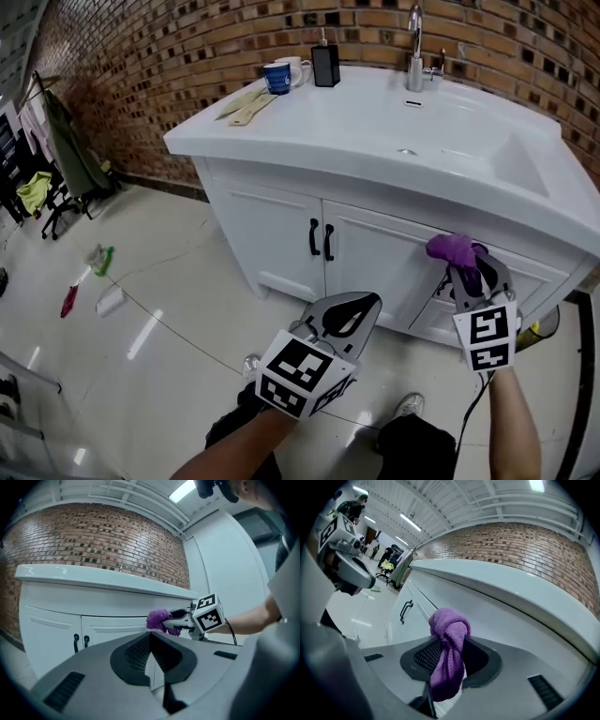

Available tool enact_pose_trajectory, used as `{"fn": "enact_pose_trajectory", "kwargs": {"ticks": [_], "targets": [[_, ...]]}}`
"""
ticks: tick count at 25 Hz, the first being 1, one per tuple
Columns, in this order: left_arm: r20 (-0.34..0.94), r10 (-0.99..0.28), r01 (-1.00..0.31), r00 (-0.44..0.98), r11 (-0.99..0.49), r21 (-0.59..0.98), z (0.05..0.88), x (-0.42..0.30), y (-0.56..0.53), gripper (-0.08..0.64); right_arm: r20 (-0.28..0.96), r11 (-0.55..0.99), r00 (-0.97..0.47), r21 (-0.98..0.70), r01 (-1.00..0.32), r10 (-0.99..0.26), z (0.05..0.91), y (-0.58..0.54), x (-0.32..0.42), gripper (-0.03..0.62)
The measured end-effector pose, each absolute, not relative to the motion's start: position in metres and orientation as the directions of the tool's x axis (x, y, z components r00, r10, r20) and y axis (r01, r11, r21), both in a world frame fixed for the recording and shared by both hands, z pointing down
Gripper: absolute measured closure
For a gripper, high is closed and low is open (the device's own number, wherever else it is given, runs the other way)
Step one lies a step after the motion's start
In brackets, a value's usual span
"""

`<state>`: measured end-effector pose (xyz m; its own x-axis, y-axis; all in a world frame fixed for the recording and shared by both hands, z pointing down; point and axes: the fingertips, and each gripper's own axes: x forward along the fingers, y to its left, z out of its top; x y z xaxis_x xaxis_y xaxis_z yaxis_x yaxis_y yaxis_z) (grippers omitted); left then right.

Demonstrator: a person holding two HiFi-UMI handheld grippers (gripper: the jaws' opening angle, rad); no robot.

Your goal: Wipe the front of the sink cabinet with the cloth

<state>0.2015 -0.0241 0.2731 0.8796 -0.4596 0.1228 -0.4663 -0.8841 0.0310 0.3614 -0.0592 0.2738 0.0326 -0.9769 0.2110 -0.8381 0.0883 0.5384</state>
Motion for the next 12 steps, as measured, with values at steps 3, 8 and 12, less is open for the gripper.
{"fn": "enact_pose_trajectory", "kwargs": {"ticks": [3, 8, 12], "targets": [[0.143, -0.457, -0.467, 0.878, -0.883, 0.050, 0.287, 0.199, -0.027, 0.555, 0.223, 0.106, 0.036, 0.590, -0.800, -0.974, 0.283, -0.068, 0.359, 0.474], [0.170, -0.453, -0.469, 0.875, -0.881, 0.069, 0.308, 0.196, -0.030, 0.555, 0.267, 0.137, 0.037, 0.600, -0.788, -0.963, 0.311, -0.074, 0.358, 0.474], [0.184, -0.455, -0.474, 0.872, -0.877, 0.077, 0.324, 0.198, -0.037, 0.555, 0.318, 0.165, 0.035, 0.578, -0.799, -0.947, 0.345, -0.077, 0.357, 0.474]]}}
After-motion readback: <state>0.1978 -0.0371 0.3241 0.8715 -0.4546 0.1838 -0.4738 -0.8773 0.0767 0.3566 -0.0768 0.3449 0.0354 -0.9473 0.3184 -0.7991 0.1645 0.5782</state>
